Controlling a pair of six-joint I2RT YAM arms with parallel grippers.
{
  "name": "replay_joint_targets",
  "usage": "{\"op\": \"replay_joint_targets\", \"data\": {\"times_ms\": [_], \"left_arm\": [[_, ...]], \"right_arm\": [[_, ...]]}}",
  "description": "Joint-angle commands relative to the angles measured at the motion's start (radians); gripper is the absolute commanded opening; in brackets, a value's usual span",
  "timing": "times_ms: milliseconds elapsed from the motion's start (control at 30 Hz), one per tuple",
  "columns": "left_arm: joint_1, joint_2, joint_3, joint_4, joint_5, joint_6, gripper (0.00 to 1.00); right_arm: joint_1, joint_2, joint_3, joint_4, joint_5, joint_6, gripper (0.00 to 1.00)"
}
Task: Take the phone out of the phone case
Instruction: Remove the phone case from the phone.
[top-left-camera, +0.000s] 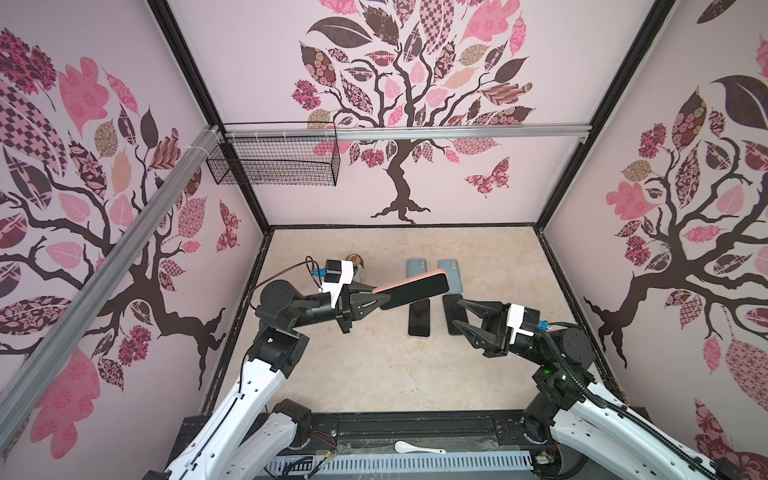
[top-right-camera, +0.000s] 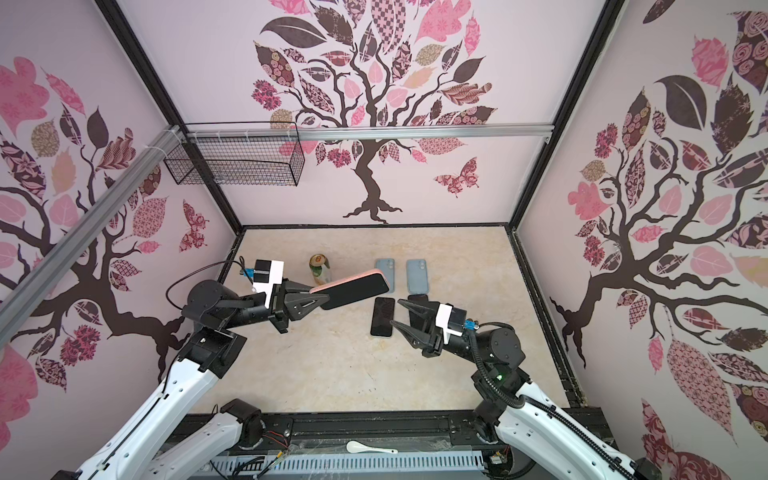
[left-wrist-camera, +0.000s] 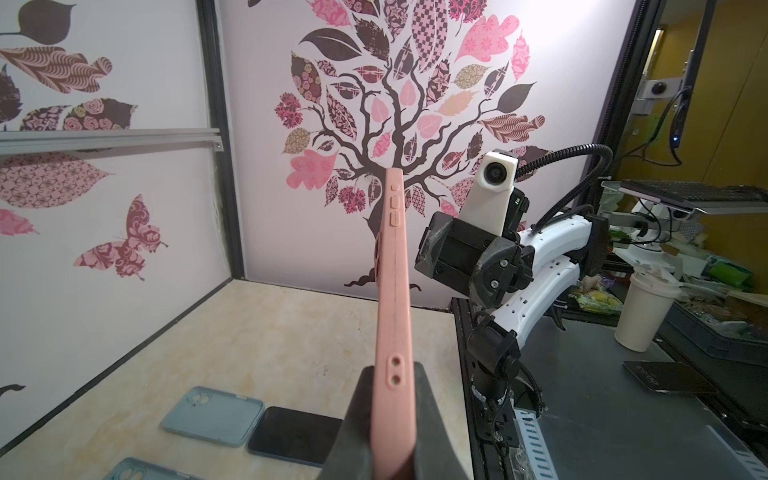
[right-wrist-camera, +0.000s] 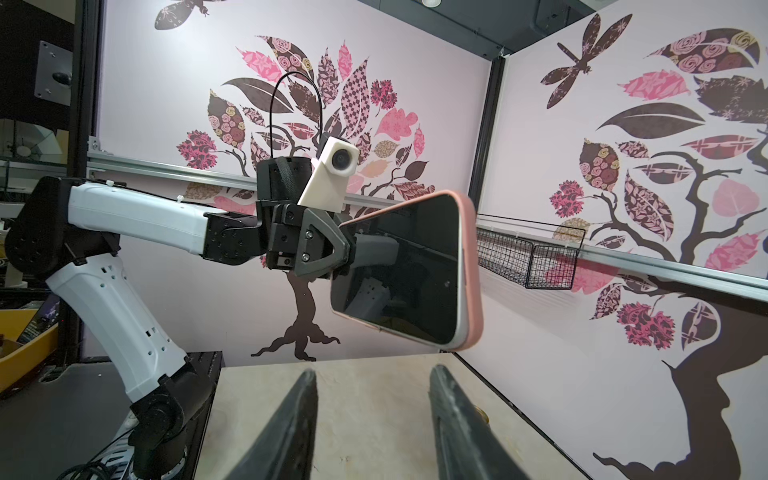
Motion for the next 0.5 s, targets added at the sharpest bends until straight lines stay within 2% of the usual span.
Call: {"op": "replay_joint_targets", "data": {"times_ms": [0, 467], "left_arm": [[-0.003, -0.004, 0.025, 0.042, 0.048, 0.020, 0.00], [-0.004, -0.003, 0.037, 0.013, 0.077, 0.035, 0.00]], "right_arm": [[-0.003, 0.017, 0.030, 0.062, -0.045, 0.016, 0.47], [-0.002, 0.039, 0.040, 0.076, -0.060, 0.037, 0.47]]}}
